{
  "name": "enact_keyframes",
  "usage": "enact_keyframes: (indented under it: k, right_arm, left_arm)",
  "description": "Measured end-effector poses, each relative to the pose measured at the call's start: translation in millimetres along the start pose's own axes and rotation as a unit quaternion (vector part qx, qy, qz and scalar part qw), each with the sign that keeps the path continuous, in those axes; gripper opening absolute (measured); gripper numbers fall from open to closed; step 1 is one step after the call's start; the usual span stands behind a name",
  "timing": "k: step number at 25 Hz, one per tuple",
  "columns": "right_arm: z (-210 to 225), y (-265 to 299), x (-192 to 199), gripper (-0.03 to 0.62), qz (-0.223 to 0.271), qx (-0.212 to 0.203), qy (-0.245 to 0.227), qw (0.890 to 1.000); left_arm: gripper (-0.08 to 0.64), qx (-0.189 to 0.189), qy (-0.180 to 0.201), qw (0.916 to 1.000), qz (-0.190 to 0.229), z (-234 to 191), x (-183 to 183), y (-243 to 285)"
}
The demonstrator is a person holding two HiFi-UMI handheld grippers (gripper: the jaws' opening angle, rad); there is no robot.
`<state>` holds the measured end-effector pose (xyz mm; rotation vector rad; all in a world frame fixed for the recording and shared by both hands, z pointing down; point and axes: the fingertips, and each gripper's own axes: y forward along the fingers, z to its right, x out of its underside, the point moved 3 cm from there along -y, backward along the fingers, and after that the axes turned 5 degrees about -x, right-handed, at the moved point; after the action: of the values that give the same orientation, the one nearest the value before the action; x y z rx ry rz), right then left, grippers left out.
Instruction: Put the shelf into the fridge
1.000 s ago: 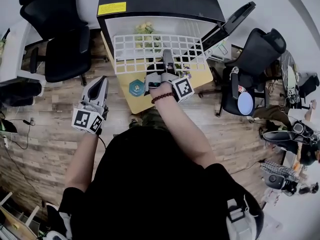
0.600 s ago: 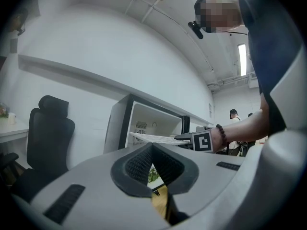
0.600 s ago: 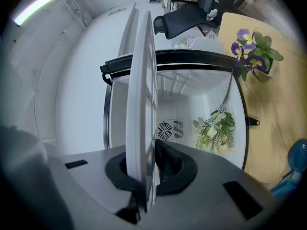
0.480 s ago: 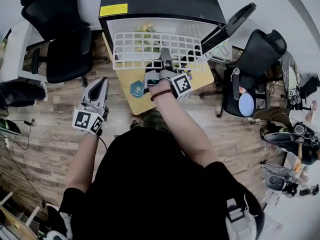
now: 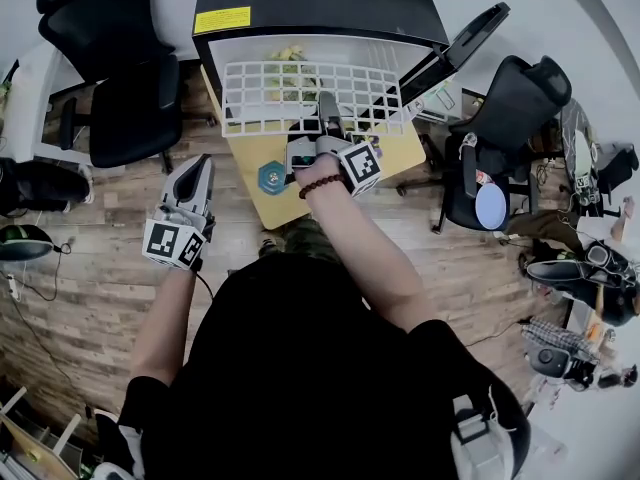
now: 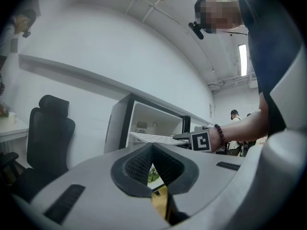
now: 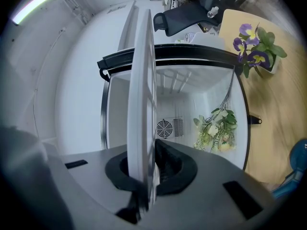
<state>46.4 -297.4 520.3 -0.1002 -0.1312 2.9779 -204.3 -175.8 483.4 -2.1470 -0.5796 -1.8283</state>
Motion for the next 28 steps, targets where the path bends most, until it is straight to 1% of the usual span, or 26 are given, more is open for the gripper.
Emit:
enact_keyframes:
  k: [2,7,10,13,18,22,28]
  right_arm:
    - [-0.5,0.3,-1.3,0.040,-0.001,-0.003,-0.006,1.000]
    - [-8.9,-1.7,2.4,0.040,-0.001,0.004,-0.002,1.000]
    - [-9.7,0.0,1.7,0.041,-0.002,-0.001,-0.004,1.000]
    - [-8.7,1.1,0.9,0.040,-0.003,-0.003,-0.006,1.000]
    - [-9.4,0.8,-0.4,0.040,-0.004,-0.008,-0.017,1.000]
    - [-9.9,-0.6,1.6,0.040,-0.004,-0.001,-0.010,1.000]
    - [-14.0,-0.2,1.8,0.040,-0.006,-0.007,-0.017,1.000]
  left_arm:
    - [0.018,0.002,0.002,1.0000,0.000,0.5,-0.1,0.4]
    - [0.018,0.005,0.002,1.0000,-0.002,1.8,3.4,1.0]
    - [0.018,0.003,-0.002,1.0000,-0.002,1.5,2.3,2.8]
    - [0.018,0.004,0.001,1.0000,-0.001,0.4,1.9,3.1]
    - [0.018,0.001,-0.005,1.0000,-0.002,-0.4,3.2,1.3]
    - [0.018,0.000,-0.008,1.0000,-0.005,0.6,6.7,0.2]
    - [0.018,0.002,-0.009,0.9999,-0.006,0.8,7.3,0.5]
